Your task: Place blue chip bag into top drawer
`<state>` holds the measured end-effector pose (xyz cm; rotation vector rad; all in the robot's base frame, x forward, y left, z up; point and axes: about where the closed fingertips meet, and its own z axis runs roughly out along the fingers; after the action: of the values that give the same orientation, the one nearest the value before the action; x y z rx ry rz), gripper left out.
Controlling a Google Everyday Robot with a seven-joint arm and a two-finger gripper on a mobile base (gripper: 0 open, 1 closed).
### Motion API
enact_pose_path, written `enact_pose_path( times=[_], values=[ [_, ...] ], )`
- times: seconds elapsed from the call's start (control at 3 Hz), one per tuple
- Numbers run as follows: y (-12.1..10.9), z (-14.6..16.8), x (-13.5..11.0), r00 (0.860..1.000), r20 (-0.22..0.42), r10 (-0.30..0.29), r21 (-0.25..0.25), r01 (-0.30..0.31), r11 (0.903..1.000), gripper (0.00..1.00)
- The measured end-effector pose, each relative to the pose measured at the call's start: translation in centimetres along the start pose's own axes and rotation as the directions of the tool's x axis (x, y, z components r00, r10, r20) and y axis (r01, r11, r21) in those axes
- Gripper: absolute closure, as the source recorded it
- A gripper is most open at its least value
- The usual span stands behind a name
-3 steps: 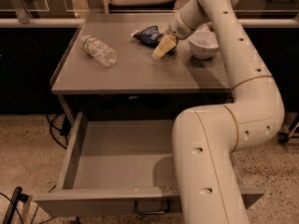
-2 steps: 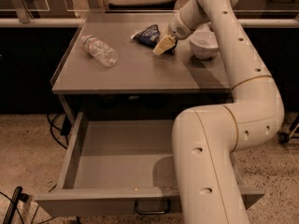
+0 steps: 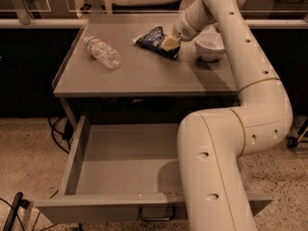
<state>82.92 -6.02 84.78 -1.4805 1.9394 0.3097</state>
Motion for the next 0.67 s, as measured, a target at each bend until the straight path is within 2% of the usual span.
enact_pose_path(
  times=[0.33,0.67],
  values=[
    [0.00,0.00,0.00,1.000,0.000,0.000,0.000,0.000,1.0000,0.97],
    [0.00,0.01,0.00,1.000,0.000,0.000,0.000,0.000,1.0000,0.73]
  ],
)
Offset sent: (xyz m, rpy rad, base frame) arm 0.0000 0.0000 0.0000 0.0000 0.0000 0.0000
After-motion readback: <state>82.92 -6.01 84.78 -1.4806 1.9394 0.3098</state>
